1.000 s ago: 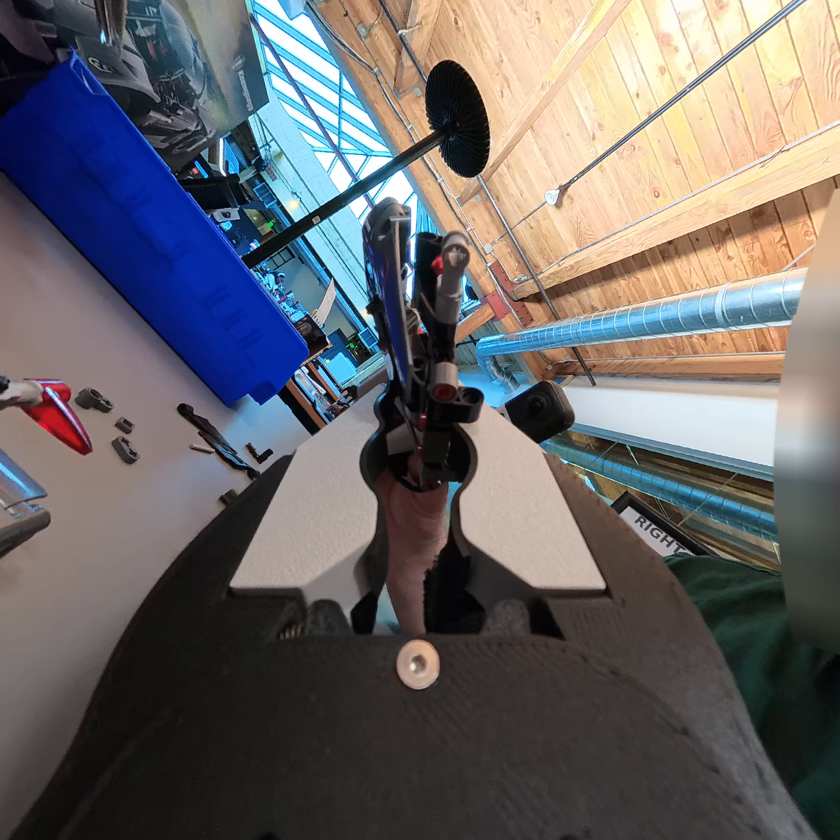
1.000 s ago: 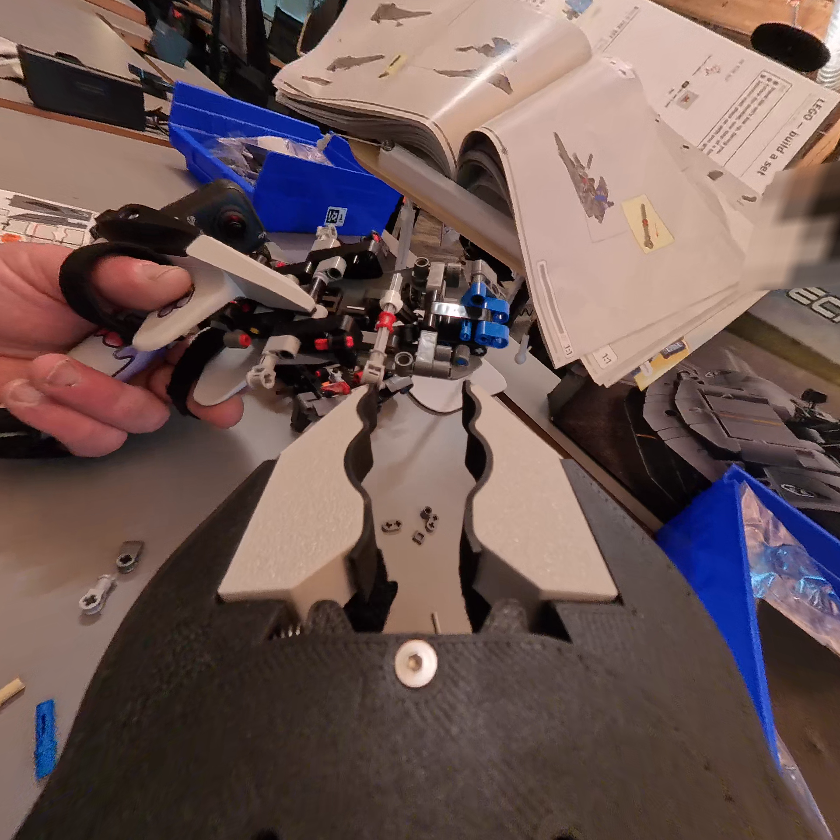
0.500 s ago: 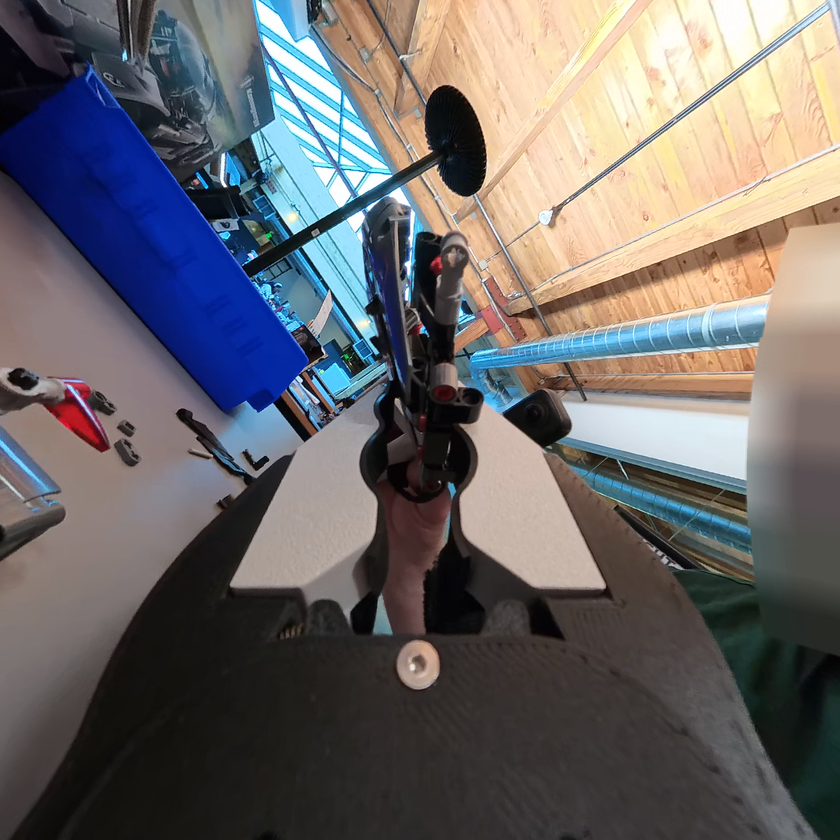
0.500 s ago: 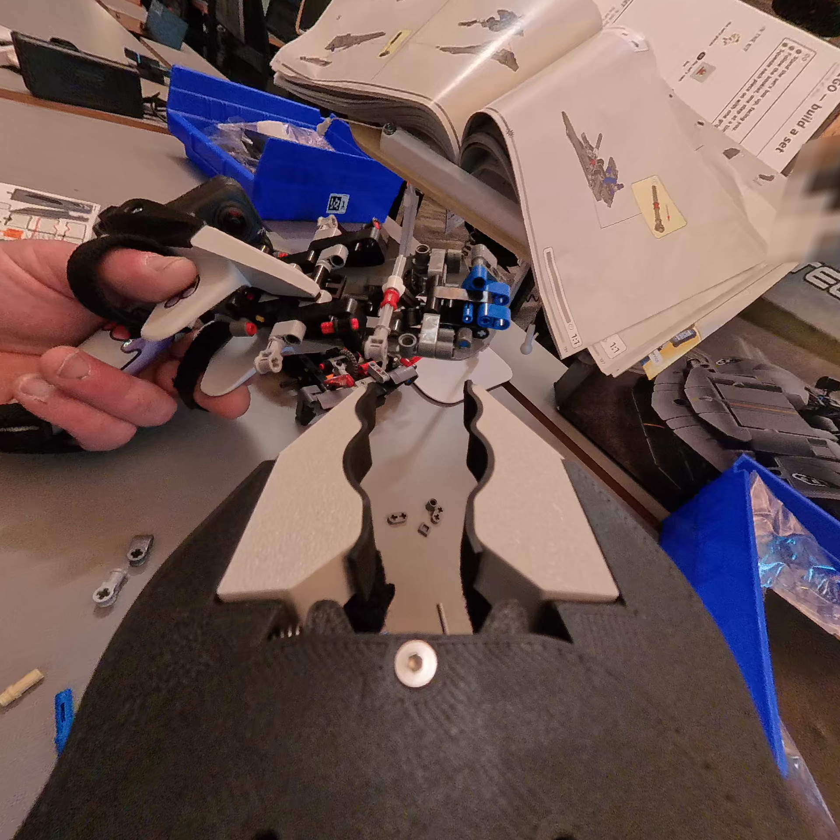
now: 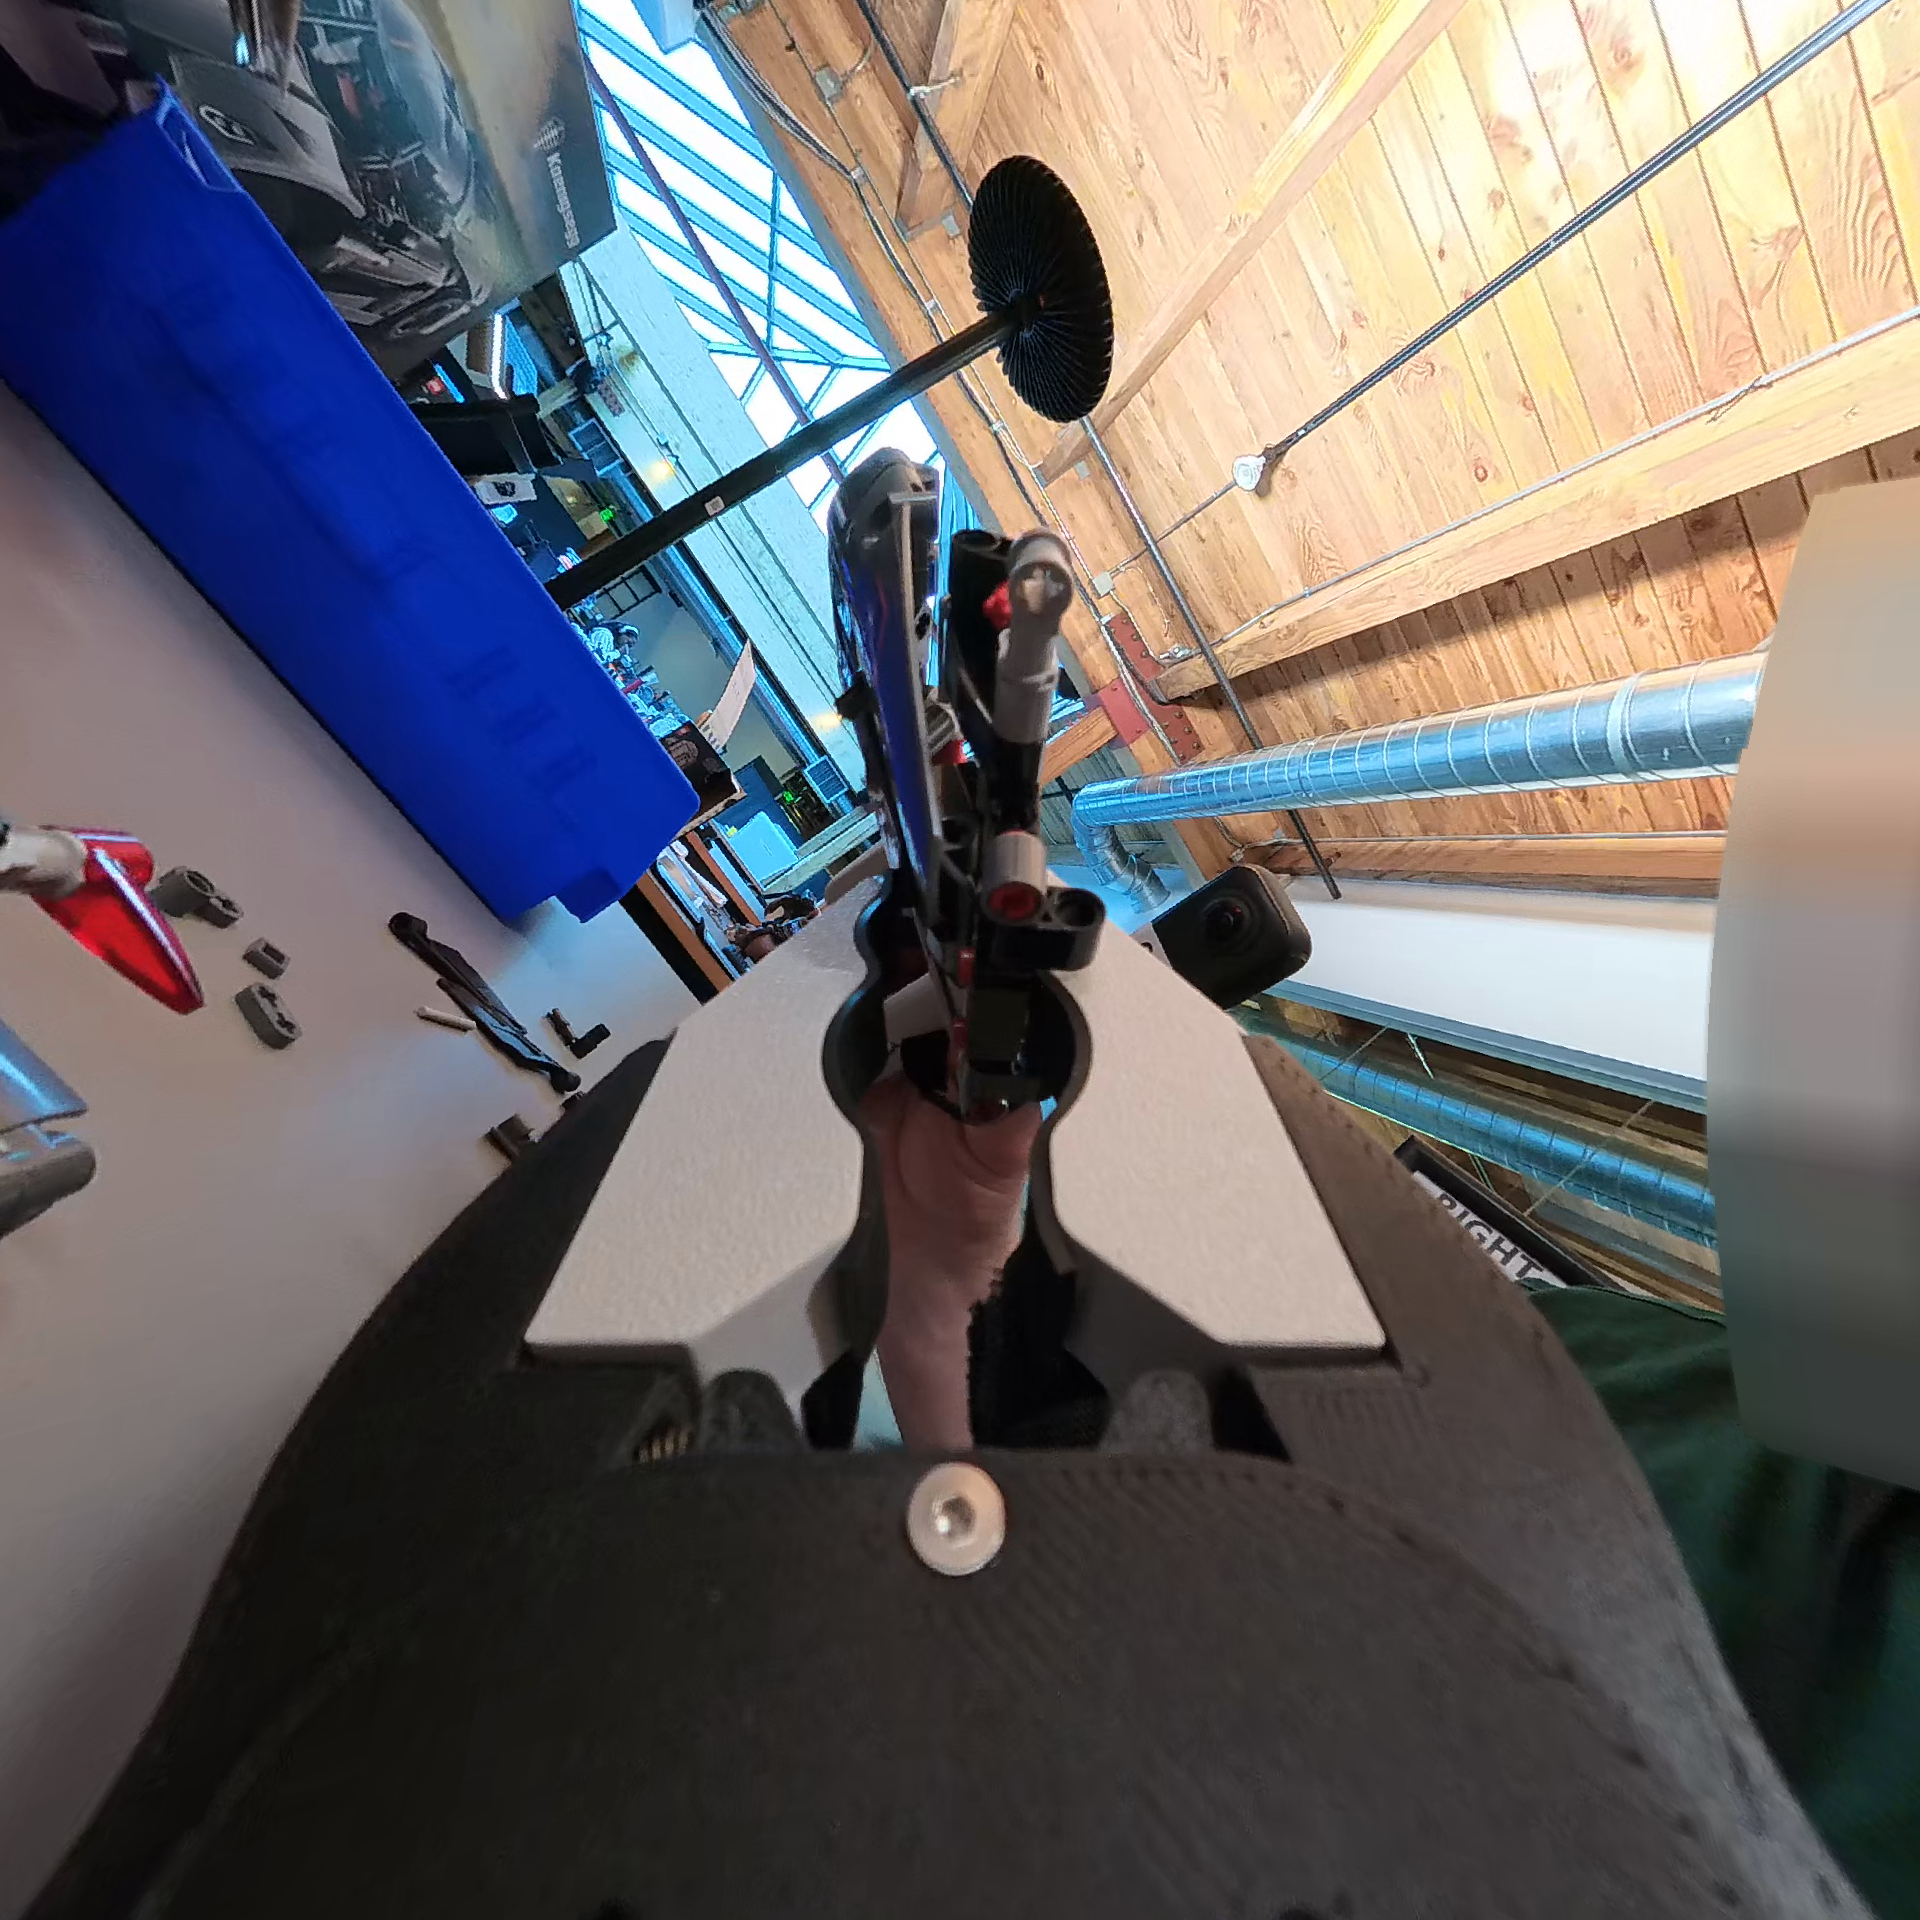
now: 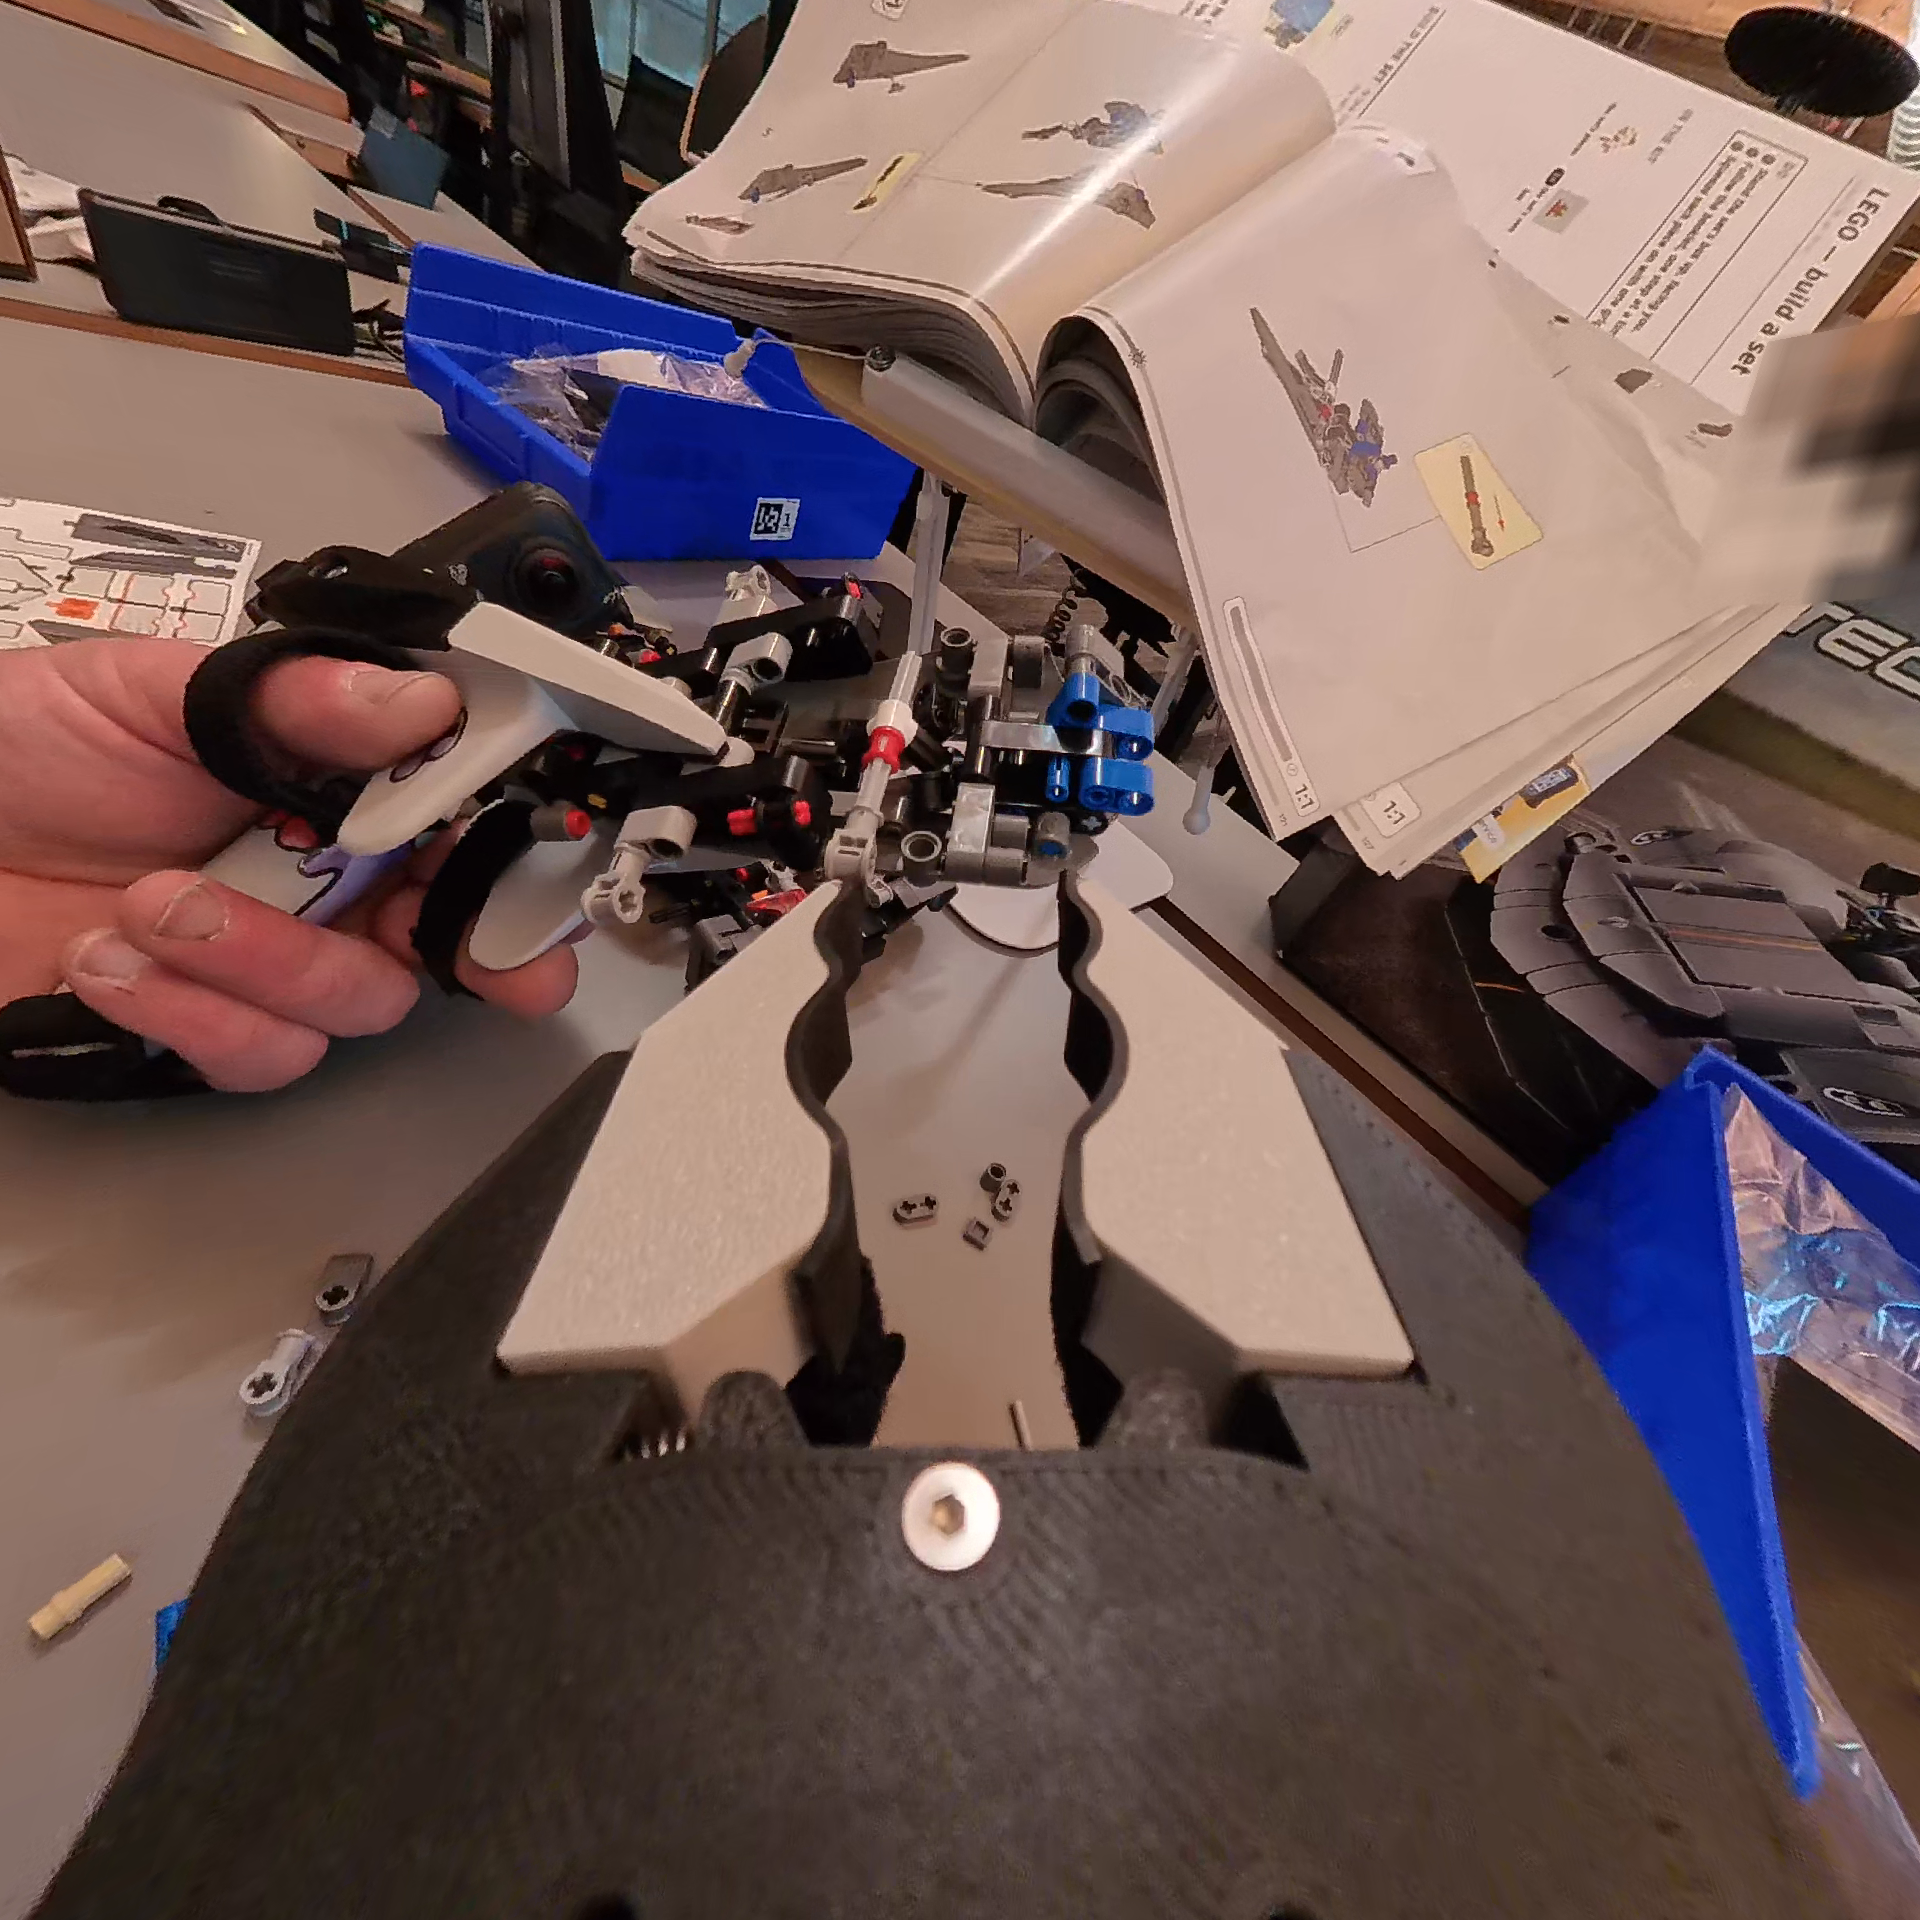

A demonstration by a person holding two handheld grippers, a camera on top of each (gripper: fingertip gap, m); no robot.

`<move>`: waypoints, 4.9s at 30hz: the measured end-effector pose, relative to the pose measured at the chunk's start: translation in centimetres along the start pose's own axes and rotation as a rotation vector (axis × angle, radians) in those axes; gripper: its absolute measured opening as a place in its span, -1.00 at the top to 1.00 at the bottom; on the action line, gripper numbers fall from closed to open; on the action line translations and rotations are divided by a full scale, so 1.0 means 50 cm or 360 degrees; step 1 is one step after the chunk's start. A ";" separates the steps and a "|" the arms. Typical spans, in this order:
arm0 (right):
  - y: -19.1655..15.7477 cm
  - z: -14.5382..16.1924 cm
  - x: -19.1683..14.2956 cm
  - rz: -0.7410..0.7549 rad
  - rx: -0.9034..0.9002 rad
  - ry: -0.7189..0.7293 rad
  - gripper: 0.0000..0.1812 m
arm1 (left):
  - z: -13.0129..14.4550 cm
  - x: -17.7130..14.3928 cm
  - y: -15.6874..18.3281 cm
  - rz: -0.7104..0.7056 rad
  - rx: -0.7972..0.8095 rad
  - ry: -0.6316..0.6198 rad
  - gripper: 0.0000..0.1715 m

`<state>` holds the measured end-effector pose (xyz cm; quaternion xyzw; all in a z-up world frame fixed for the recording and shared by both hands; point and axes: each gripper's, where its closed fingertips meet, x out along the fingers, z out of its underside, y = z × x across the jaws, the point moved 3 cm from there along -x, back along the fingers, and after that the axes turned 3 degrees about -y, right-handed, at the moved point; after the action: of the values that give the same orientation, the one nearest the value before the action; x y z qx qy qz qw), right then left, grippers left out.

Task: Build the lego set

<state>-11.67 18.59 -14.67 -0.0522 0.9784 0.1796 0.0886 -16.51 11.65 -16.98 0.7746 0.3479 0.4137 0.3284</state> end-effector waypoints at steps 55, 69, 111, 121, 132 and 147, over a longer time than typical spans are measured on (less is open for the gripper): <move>0.071 0.026 -0.026 -0.0590 0.1408 0.0407 0.89 | 0.037 0.025 0.002 0.0007 0.0014 -0.0214 0.70; 0.006 -0.019 -0.033 -0.0641 0.1560 0.0299 0.89 | 0.048 -0.018 0.074 -0.0163 0.0056 -0.0231 0.76; -0.363 0.079 0.105 -0.0947 0.1285 -0.0742 0.89 | 0.179 -0.410 0.115 -0.1445 0.0486 -0.0546 0.75; -0.356 0.065 0.089 -0.0930 0.0821 -0.0767 0.59 | 0.182 -0.410 0.118 -0.1463 0.0584 -0.0619 0.75; -0.412 0.079 0.072 -0.1015 0.0135 -0.0826 0.41 | 0.176 -0.403 0.116 -0.1443 0.0670 -0.0656 0.77; -0.408 0.067 0.084 -0.0978 0.0211 -0.0777 0.39 | 0.180 -0.403 0.109 -0.1435 0.0686 -0.0689 0.79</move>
<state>-12.55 0.56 -25.54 -0.2924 0.8768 0.0884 0.3713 -15.58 -9.61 -24.94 0.6659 0.6470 -0.0177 0.3711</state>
